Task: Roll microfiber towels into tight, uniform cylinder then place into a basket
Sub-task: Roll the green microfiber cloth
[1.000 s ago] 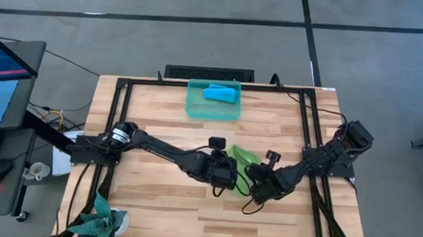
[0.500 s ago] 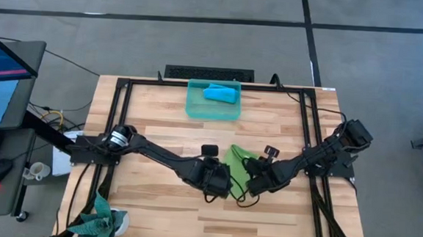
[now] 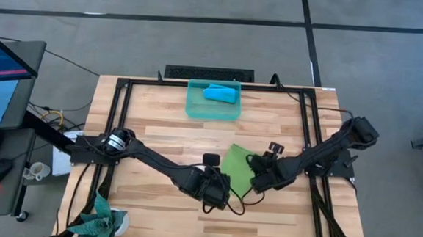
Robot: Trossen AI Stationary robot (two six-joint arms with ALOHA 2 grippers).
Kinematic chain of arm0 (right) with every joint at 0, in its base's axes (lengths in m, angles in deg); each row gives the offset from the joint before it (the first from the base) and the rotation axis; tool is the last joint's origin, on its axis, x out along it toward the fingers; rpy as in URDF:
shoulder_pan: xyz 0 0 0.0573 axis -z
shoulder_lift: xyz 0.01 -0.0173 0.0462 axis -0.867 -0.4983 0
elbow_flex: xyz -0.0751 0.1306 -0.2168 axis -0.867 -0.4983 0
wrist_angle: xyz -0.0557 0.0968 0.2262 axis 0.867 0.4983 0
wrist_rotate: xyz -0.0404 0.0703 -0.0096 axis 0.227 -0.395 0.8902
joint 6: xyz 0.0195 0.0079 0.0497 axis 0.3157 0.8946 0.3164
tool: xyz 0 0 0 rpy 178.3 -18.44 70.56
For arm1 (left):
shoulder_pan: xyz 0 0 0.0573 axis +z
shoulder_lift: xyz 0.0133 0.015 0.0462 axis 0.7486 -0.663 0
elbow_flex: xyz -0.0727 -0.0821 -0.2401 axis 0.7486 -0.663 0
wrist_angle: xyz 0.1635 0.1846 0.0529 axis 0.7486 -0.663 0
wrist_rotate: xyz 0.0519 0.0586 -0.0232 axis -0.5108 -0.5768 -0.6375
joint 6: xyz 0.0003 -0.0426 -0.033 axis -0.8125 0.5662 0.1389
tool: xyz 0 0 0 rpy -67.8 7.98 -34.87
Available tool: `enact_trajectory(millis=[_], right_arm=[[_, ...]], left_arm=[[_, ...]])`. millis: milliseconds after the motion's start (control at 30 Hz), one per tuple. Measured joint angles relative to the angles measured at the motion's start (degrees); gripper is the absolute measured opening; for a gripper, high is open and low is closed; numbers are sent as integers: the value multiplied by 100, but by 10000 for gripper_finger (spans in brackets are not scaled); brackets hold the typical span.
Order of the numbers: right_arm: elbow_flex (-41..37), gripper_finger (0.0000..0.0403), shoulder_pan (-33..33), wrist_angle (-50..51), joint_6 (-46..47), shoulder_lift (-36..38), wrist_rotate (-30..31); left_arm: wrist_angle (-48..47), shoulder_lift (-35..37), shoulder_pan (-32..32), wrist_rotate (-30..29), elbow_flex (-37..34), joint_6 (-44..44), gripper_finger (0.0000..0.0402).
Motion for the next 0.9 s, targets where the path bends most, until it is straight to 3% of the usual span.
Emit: enact_trajectory(millis=[200, 433, 633, 767, 900], right_arm=[[59, 130, -199, 507, 404, 848, 19], [-454, 111, -1035, -424, 669, 1421, 226], [-1085, 109, -1658, -1957, 270, 1098, 450], [-1166, 109, -1785, -2961, -402, 612, 895], [-1168, 109, -1649, -3715, -1100, 155, 1267]], left_arm=[[-8, -3, 6, 268, 0, -127, 92], [-9, -4, 6, 250, 0, -118, 92], [418, -7, -58, 532, -3, -735, 92], [1348, -7, -79, 1105, -306, -1427, 92], [2297, -11, 5, 1284, -828, -1744, 92]])
